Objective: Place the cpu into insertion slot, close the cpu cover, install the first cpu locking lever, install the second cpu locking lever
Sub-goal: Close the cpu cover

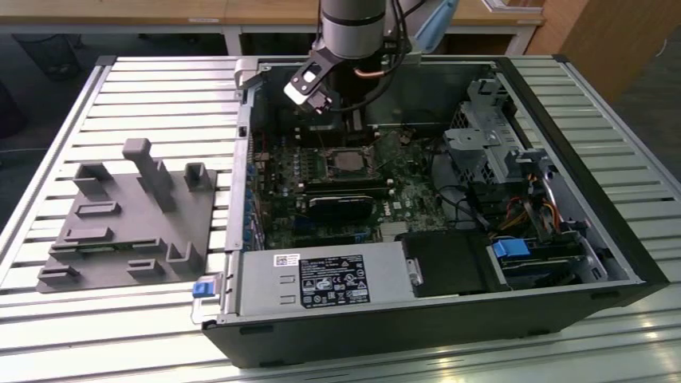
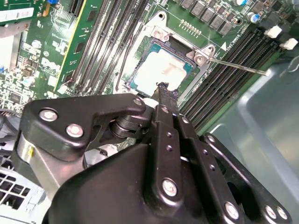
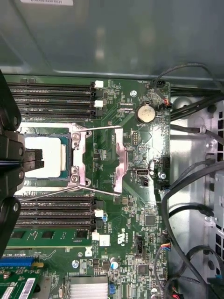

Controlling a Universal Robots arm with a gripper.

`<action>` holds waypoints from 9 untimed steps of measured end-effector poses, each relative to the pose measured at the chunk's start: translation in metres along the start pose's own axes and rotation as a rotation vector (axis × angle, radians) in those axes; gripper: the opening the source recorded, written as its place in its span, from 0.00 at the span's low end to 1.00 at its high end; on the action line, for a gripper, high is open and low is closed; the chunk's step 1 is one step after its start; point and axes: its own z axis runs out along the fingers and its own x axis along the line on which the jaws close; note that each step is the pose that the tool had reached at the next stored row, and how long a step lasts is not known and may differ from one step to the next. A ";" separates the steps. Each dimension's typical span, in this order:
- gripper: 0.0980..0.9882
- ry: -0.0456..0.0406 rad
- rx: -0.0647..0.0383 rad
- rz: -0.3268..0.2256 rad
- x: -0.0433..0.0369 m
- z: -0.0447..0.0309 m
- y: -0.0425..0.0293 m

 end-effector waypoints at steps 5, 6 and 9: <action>0.01 0.0002 0.001 0.000 0.0001 -0.0099 0.0007; 0.01 0.0001 0.001 0.000 0.0001 -0.0121 0.0009; 0.01 0.0000 0.002 0.000 0.0002 -0.0191 0.0014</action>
